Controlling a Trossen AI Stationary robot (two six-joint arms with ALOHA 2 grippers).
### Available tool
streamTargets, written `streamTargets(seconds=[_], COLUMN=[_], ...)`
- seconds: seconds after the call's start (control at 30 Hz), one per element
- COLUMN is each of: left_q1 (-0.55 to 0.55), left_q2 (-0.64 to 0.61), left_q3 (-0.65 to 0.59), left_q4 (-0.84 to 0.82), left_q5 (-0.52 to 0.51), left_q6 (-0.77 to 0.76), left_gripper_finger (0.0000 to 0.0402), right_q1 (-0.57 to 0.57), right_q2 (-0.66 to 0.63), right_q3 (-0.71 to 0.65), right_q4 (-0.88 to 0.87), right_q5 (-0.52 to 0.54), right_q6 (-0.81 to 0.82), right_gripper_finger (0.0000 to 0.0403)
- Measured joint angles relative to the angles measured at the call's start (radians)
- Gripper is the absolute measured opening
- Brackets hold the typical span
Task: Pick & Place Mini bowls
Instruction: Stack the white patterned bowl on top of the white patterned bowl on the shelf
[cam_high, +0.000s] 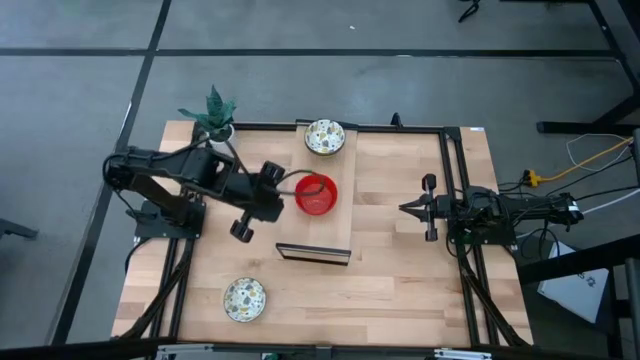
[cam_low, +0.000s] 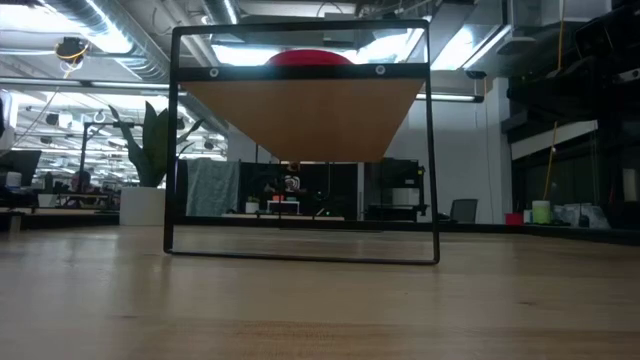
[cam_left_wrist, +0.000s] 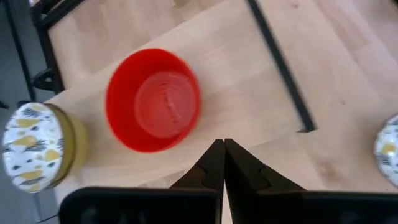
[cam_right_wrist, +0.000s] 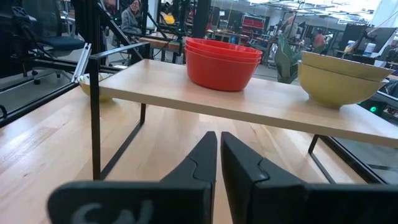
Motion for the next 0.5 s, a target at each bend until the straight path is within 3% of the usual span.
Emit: streamTargets(seconds=[0.5], left_q1=[-0.227], left_q2=[0.000], left_q3=[-0.010], left_q4=[-0.070], left_q5=[0.046], left_q6=[-0.280], left_gripper_finger=[0.0002], right_q1=[0.000], right_q2=[0.000], right_q3=[0.000], right_q4=[0.000], right_q5=[0.000], right_q6=[0.000], right_gripper_finger=[0.0026])
